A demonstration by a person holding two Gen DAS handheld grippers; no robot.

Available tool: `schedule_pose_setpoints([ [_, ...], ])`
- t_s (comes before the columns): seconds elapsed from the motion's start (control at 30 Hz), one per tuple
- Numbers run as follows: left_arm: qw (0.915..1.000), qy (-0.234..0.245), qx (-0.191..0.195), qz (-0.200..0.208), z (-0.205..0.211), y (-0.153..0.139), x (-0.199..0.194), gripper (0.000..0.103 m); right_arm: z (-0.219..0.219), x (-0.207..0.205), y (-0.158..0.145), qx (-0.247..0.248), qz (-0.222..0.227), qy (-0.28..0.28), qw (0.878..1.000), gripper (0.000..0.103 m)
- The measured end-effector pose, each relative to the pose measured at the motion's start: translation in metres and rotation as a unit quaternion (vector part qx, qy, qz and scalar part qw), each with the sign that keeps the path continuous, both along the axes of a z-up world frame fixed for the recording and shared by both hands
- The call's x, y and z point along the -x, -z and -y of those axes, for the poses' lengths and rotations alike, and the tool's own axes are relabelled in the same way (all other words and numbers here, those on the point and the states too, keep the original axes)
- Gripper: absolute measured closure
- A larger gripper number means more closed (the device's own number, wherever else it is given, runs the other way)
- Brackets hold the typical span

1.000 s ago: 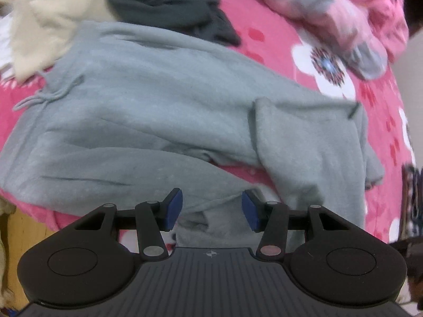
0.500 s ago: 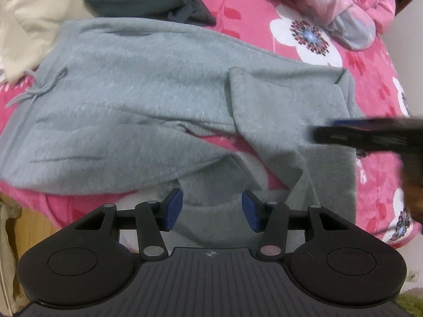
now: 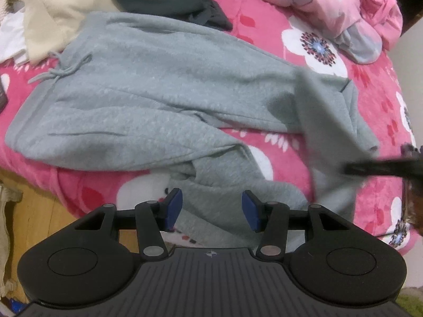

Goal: Fold clothes

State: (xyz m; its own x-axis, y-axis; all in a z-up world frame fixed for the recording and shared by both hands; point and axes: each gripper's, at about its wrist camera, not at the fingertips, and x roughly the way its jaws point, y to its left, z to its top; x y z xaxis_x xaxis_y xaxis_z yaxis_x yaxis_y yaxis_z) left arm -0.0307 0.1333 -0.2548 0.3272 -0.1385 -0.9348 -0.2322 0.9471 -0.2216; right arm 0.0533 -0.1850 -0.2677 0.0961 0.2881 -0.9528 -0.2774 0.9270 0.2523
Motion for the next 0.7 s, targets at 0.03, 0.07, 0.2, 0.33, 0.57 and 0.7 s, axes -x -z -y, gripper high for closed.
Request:
schedule_pose_setpoints([
  [0.03,1.0,0.005,0.003,0.003,0.001,0.0,-0.003,0.053,0.024,0.008,-0.013,-0.007,0.0,0.031,0.999,0.098],
  [0.07,0.9999,0.009,0.006,0.005,0.003,0.001,-0.006,0.053,0.046,0.018,-0.023,-0.009,-0.003,0.062,0.998,0.098],
  [0.2,0.9993,0.037,0.007,0.004,0.013,0.002,-0.022,0.053,0.111,0.063,-0.014,0.016,-0.053,0.18,0.982,0.098],
  [0.33,0.9977,0.068,0.004,-0.001,0.025,0.004,-0.038,0.053,0.136,0.093,0.038,0.037,-0.128,0.259,0.957,0.089],
  [0.57,0.9941,0.108,-0.008,-0.006,0.039,0.002,-0.059,0.053,0.168,0.103,0.004,0.038,-0.062,0.329,0.942,0.05],
  [0.7,0.9944,0.105,-0.008,-0.009,0.036,0.005,-0.064,0.053,0.158,0.081,-0.04,0.07,0.029,0.277,0.958,0.048],
])
